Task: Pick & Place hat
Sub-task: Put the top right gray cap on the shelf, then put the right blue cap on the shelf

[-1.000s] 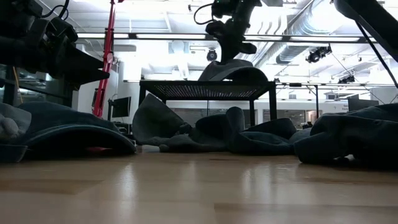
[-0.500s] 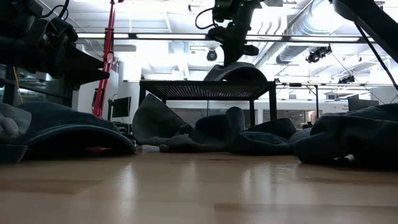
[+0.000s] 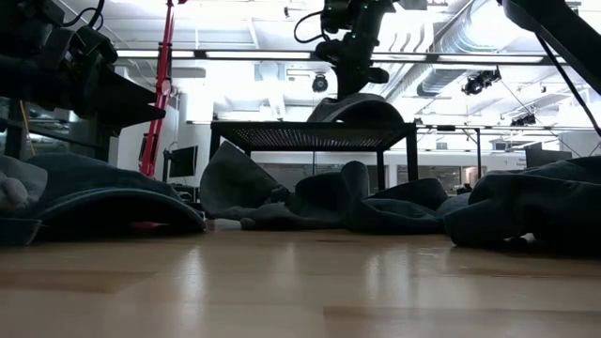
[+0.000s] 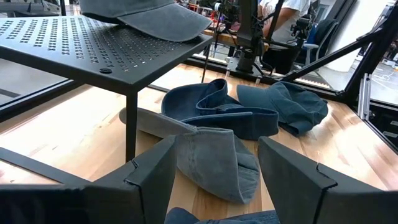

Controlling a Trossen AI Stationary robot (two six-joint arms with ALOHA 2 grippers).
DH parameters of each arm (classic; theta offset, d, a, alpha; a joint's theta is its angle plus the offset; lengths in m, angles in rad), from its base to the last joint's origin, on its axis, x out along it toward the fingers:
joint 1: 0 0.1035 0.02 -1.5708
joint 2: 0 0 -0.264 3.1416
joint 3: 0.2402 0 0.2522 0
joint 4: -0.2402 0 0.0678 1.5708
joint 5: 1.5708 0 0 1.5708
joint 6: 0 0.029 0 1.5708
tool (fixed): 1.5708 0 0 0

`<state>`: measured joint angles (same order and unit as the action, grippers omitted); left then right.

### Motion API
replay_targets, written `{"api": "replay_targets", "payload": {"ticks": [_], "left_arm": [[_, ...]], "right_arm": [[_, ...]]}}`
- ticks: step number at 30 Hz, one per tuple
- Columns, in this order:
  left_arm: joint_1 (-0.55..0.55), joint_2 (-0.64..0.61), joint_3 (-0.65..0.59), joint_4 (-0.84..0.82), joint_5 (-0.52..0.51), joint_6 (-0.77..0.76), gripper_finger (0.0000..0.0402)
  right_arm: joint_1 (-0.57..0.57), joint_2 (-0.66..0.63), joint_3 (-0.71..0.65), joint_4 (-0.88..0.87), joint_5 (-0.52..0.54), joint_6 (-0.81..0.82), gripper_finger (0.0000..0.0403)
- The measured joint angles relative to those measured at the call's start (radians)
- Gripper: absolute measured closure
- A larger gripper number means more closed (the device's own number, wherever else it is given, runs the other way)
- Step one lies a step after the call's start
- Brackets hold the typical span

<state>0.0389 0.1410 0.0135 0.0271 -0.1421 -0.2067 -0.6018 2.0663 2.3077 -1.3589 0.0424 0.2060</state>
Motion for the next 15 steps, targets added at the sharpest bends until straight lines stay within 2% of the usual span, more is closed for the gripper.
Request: {"api": "replay_targets", "payload": {"ticks": [7,15], "left_arm": [[0.0,0.0,0.0,0.0,0.0,0.0,0.0181],[0.0,0.0,0.0,0.0,0.0,0.0,0.0181]], "right_arm": [[-0.007,-0.003,0.0,-0.001,0.0,-0.028,0.0285],[-0.028,-0.048,0.001,0.022,-0.009,-0.061,0.0225]]}}
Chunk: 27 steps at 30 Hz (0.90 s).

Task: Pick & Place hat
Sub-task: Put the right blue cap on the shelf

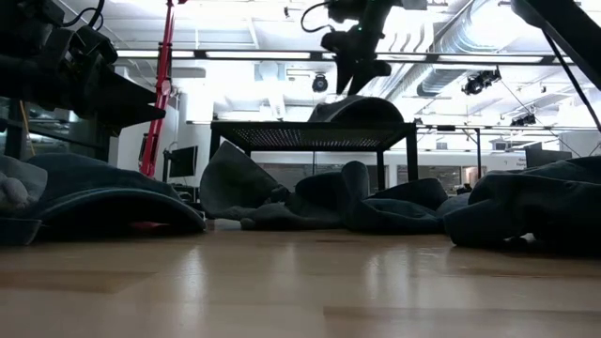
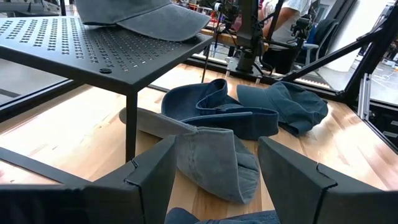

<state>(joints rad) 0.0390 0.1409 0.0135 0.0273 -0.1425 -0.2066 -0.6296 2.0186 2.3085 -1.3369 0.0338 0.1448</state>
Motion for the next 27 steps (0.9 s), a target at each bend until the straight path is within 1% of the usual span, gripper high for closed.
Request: {"api": "replay_targets", "payload": {"ticks": [6,12,16,21,23,25,27], "left_arm": [[0.0,0.0,0.0,0.0,0.0,0.0,0.0181],[0.0,0.0,0.0,0.0,0.0,0.0,0.0181],[0.0,0.0,0.0,0.0,0.0,0.0,0.0181],[0.0,0.0,0.0,0.0,0.0,0.0,0.0181],[0.0,0.0,0.0,0.0,0.0,0.0,0.0181],[0.0,0.0,0.0,0.0,0.0,0.0,0.0181],[0.0,0.0,0.0,0.0,0.0,0.0,0.0181]], "right_arm": [[-0.013,-0.038,0.0,0.002,-0.047,-0.035,0.02],[-0.006,-0.115,0.0,-0.017,-0.073,-0.084,0.0195],[0.027,-0.187,0.0,-0.083,-0.068,-0.149,0.0194],[0.088,-0.261,0.0,-0.224,-0.068,-0.208,0.0194],[0.121,-0.289,0.0,-0.237,-0.068,-0.228,0.0194],[0.16,-0.334,-0.034,-0.227,-0.072,-0.232,0.0194],[0.199,-0.38,-0.089,-0.233,-0.102,-0.253,0.0194]]}}
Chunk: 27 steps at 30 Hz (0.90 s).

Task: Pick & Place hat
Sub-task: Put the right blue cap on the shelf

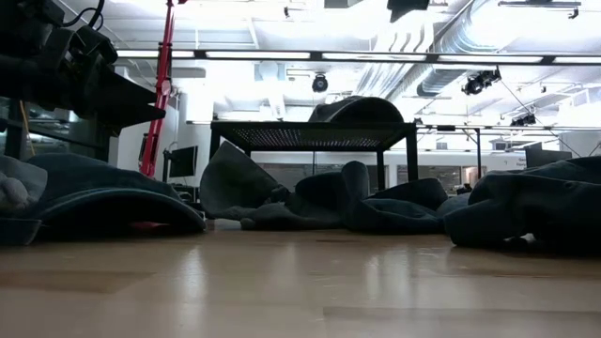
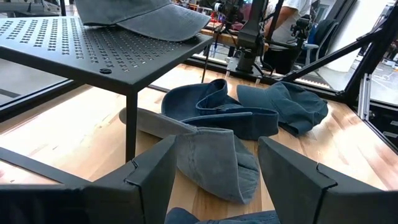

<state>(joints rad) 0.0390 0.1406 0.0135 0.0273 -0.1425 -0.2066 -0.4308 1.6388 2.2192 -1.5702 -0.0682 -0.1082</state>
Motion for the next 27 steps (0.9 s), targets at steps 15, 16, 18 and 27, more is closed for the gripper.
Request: {"api": "replay_targets", "payload": {"ticks": [15,16,18,27], "left_arm": [[0.0,0.0,0.0,0.0,0.0,0.0,0.0181],[0.0,0.0,0.0,0.0,0.0,0.0,0.0181],[0.0,0.0,0.0,0.0,0.0,0.0,0.0181],[0.0,0.0,0.0,0.0,0.0,0.0,0.0181]], "right_arm": [[0.285,-0.391,-0.683,0.052,-0.026,0.34,0.0194],[0.308,-0.409,-0.718,0.06,-0.04,0.383,0.0194],[0.359,-0.438,-0.785,0.088,-0.071,0.46,0.0194],[0.66,-0.461,-1.064,0.41,-0.119,0.764,0.0194]]}}
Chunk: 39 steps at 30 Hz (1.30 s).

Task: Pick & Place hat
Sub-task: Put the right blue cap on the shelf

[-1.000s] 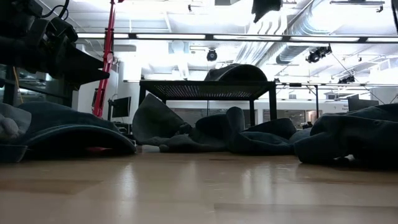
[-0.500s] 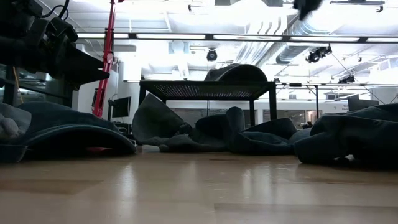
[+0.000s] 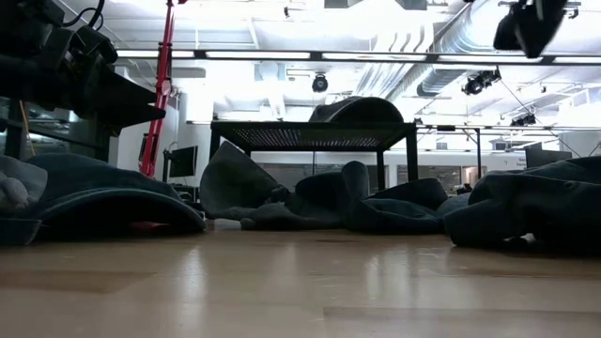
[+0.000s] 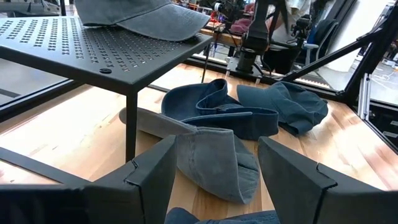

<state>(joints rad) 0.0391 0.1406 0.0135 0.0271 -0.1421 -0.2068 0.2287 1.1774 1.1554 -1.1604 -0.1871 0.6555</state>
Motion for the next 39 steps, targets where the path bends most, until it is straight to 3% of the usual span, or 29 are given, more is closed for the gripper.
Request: {"api": "replay_targets", "payload": {"ticks": [5,10,20,24,28,39], "left_arm": [[0.0,0.0,0.0,0.0,0.0,0.0,0.0181],[0.0,0.0,0.0,0.0,0.0,0.0,0.0181],[0.0,0.0,0.0,0.0,0.0,0.0,0.0181],[0.0,0.0,0.0,0.0,0.0,0.0,0.0181],[0.0,0.0,0.0,0.0,0.0,0.0,0.0181],[0.0,0.0,0.0,0.0,0.0,0.0,0.0181]], "right_arm": [[0.163,0.006,-0.13,0.237,0.001,0.078,0.0194],[0.242,0.036,-0.225,0.361,0.004,0.199,0.0194],[0.273,0.052,-0.323,0.372,-0.011,0.829,0.0194],[0.301,0.052,-0.346,0.374,0.102,0.918,0.0195],[0.327,0.06,-0.368,0.464,0.15,0.985,0.0195],[0.411,0.171,-0.388,0.579,0.132,1.102,0.0205]]}}
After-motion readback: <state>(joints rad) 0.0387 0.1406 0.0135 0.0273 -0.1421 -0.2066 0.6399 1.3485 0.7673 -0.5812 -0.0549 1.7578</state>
